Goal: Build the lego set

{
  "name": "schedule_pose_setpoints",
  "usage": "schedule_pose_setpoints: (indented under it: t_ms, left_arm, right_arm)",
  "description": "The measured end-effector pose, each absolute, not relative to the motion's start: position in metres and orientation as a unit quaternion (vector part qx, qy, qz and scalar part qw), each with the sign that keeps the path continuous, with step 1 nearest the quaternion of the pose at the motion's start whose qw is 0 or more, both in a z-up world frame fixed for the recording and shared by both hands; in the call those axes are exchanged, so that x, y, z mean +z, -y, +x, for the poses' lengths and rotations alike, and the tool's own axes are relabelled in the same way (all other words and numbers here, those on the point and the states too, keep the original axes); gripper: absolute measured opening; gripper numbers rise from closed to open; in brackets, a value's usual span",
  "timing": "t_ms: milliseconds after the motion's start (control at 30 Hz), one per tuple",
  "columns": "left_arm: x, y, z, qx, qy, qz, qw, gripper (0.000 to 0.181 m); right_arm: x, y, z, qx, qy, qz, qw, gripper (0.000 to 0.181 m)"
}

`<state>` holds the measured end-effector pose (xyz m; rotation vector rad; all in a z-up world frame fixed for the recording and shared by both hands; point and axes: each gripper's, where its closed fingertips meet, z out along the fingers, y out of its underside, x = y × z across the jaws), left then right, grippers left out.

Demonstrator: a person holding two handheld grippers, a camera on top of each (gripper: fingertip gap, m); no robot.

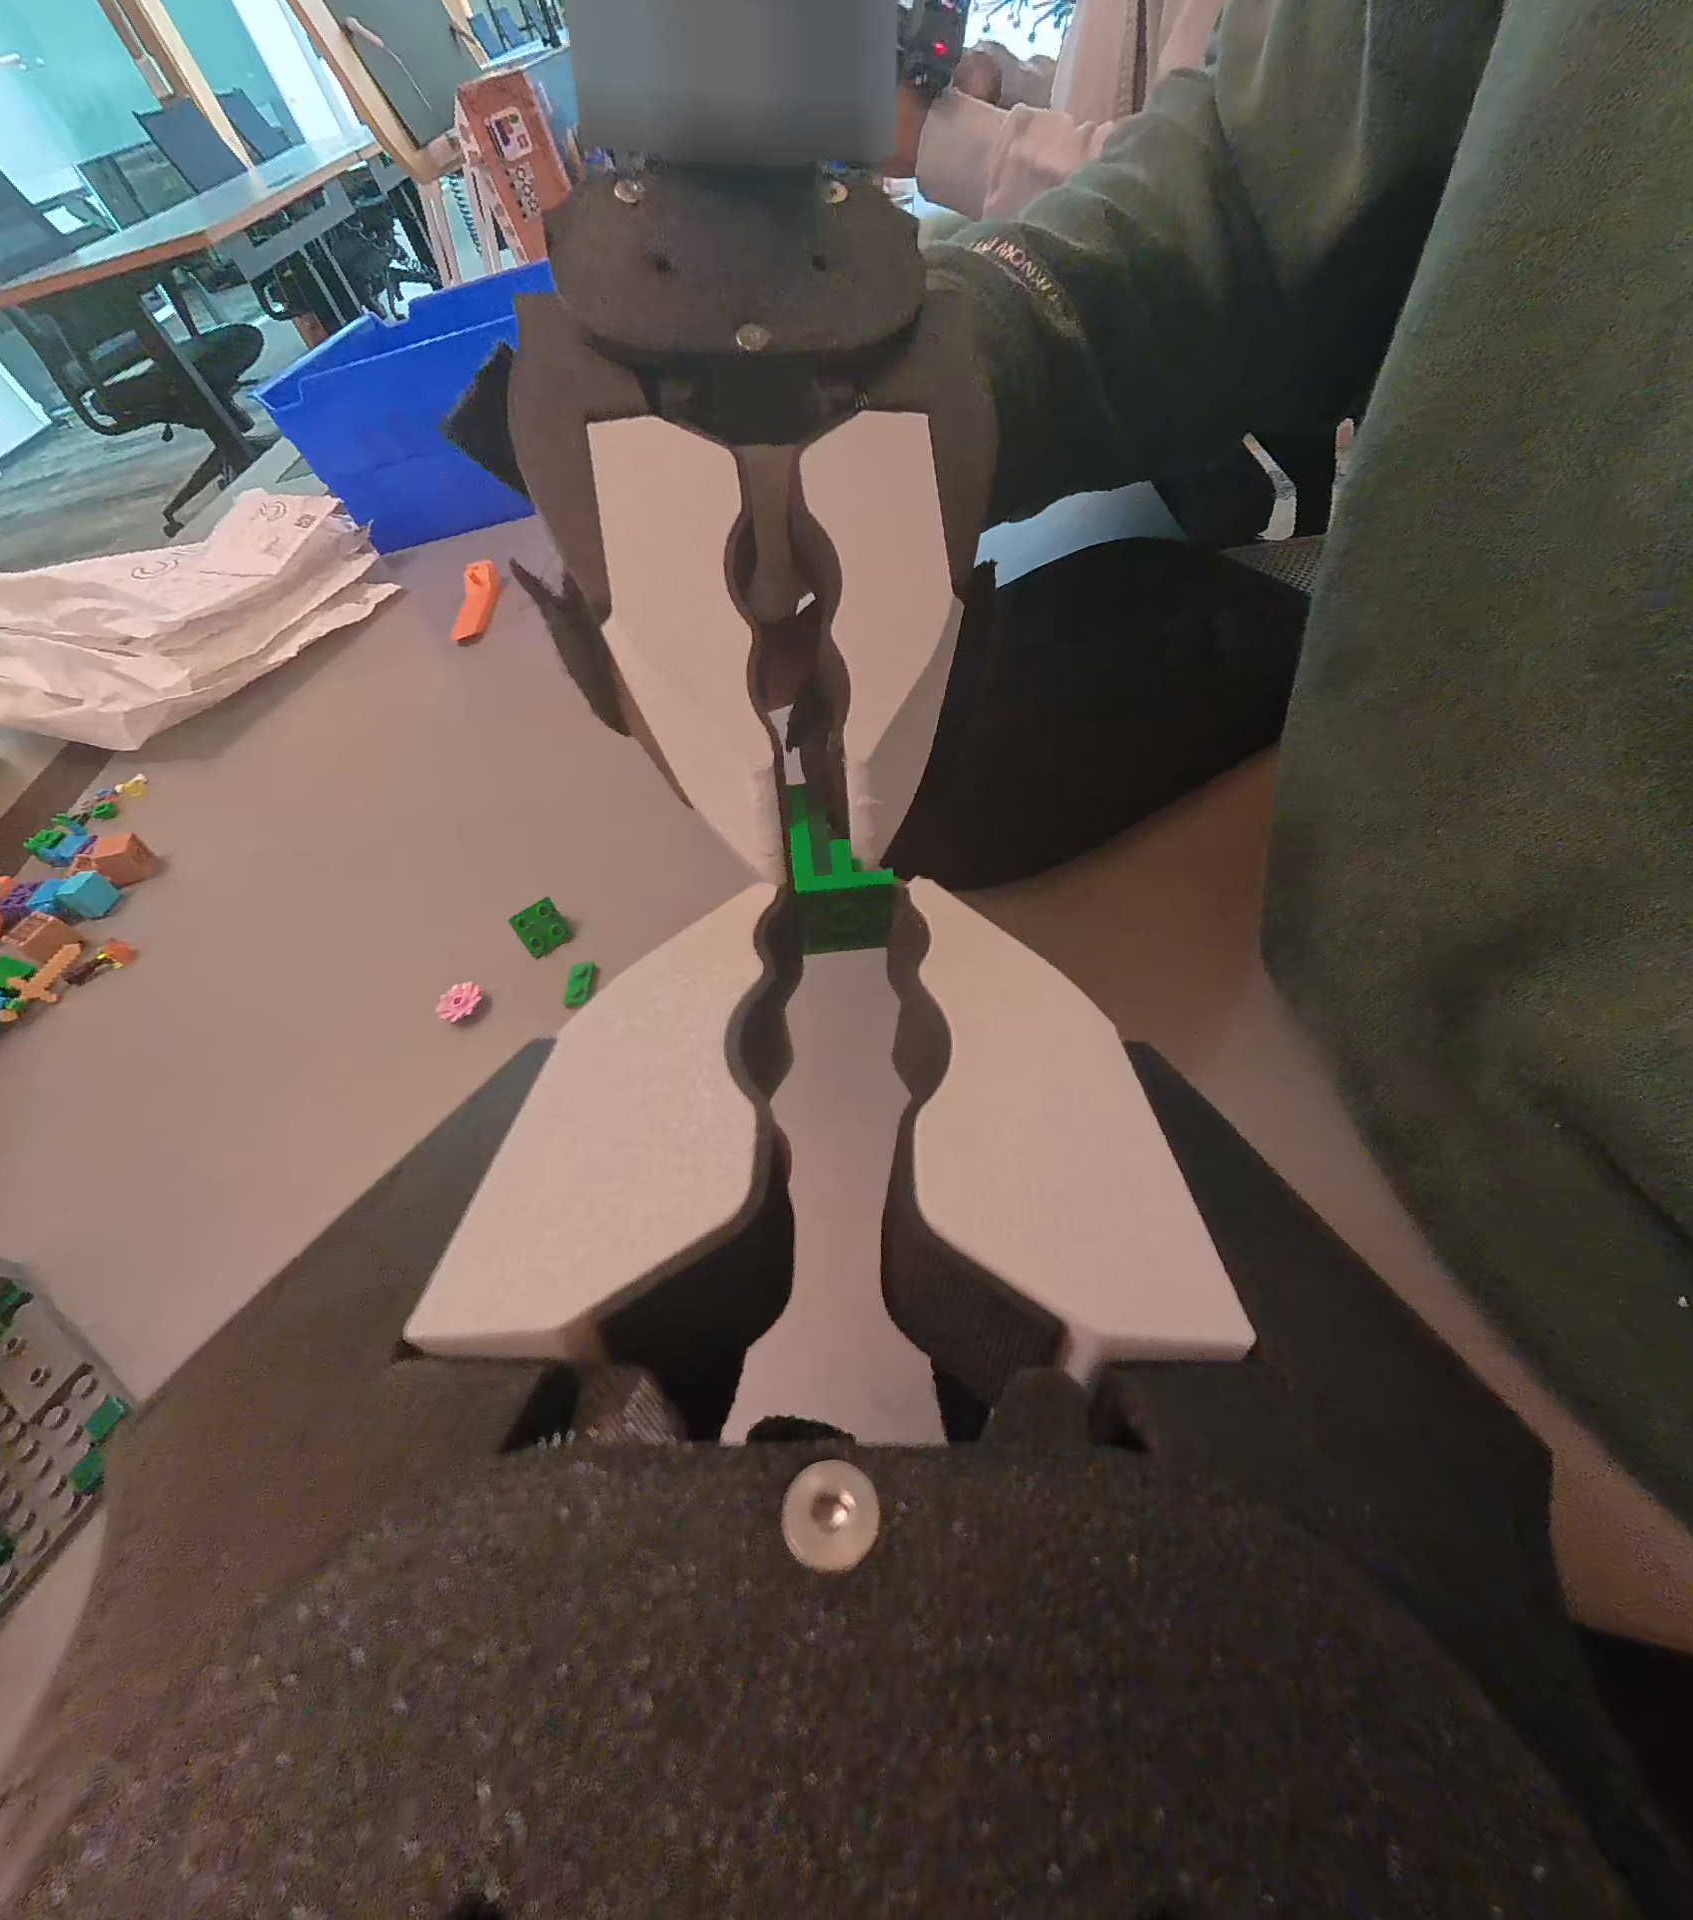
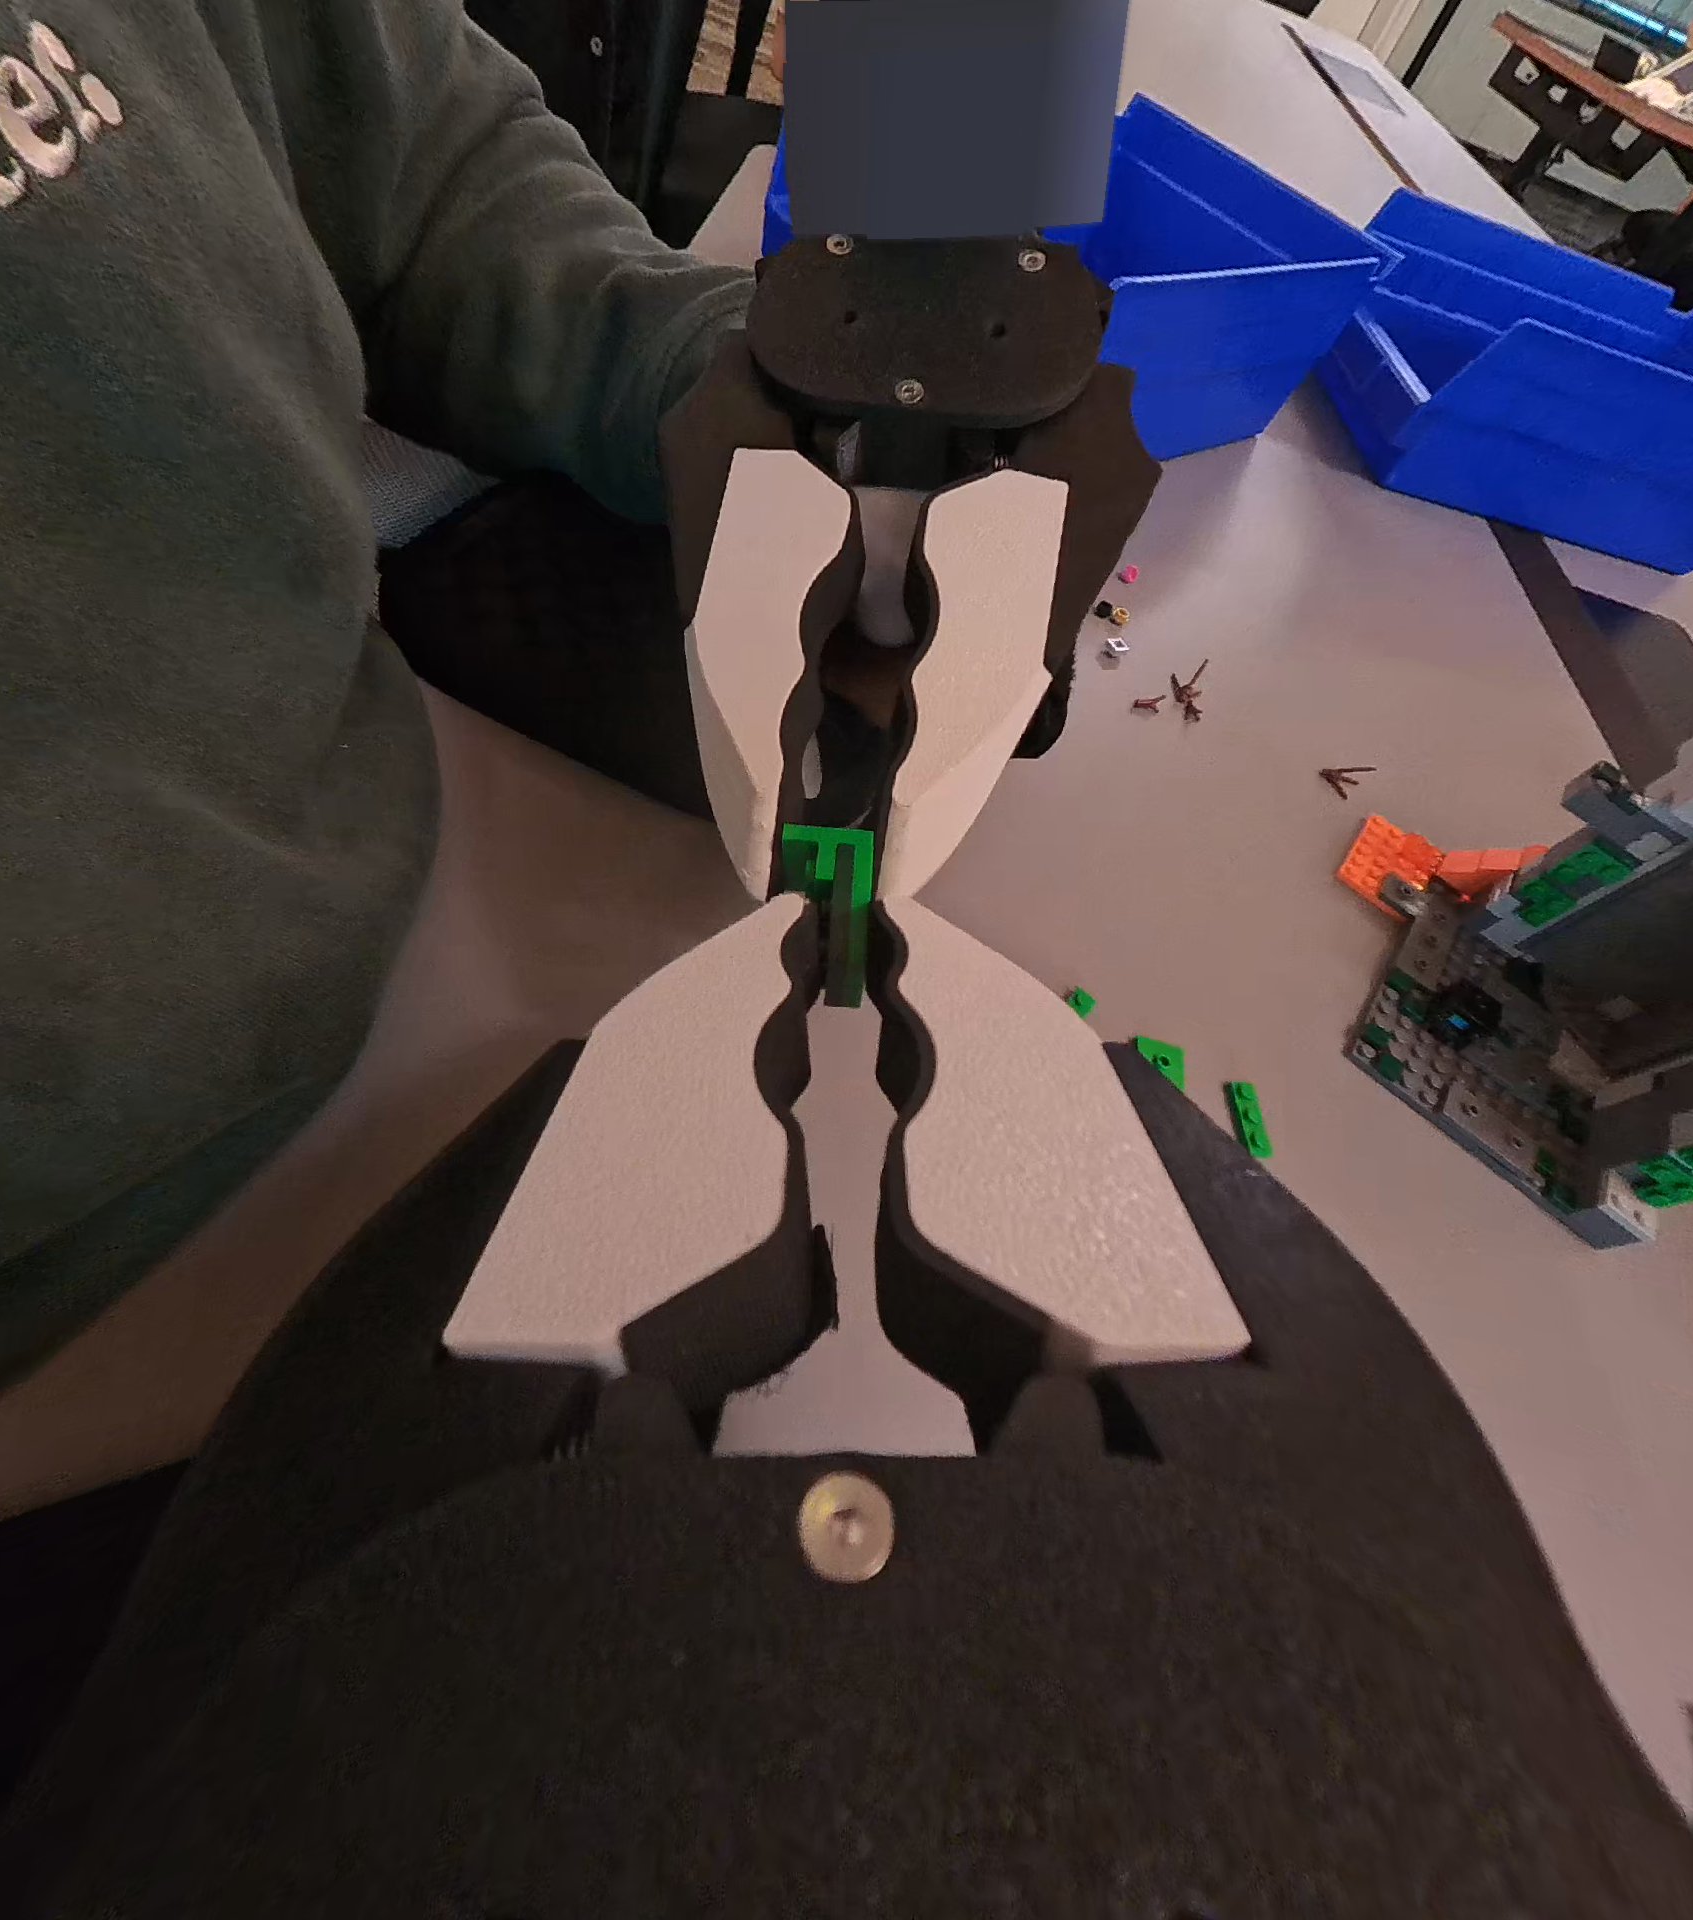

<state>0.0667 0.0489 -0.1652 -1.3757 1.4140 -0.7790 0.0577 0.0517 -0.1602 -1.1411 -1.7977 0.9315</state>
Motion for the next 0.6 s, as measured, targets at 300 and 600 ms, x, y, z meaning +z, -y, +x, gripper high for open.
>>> schedule_pose_setpoints:
  t_ms: [300, 600]
  left_arm:
    - [-0.1635, -0.0449, 0.0678, -0.333, -0.583, -0.560, 0.486, 0.017]
    - [-0.1634, -0.0490, 0.0678, -0.332, -0.572, -0.570, 0.488, 0.017]
  right_arm:
    - [-0.1588, -0.0482, 0.0588, 0.375, 0.711, -0.441, 0.400, 0.008]
    - [-0.1591, -0.0540, 0.0579, 0.398, 0.680, -0.488, 0.375, 0.008]
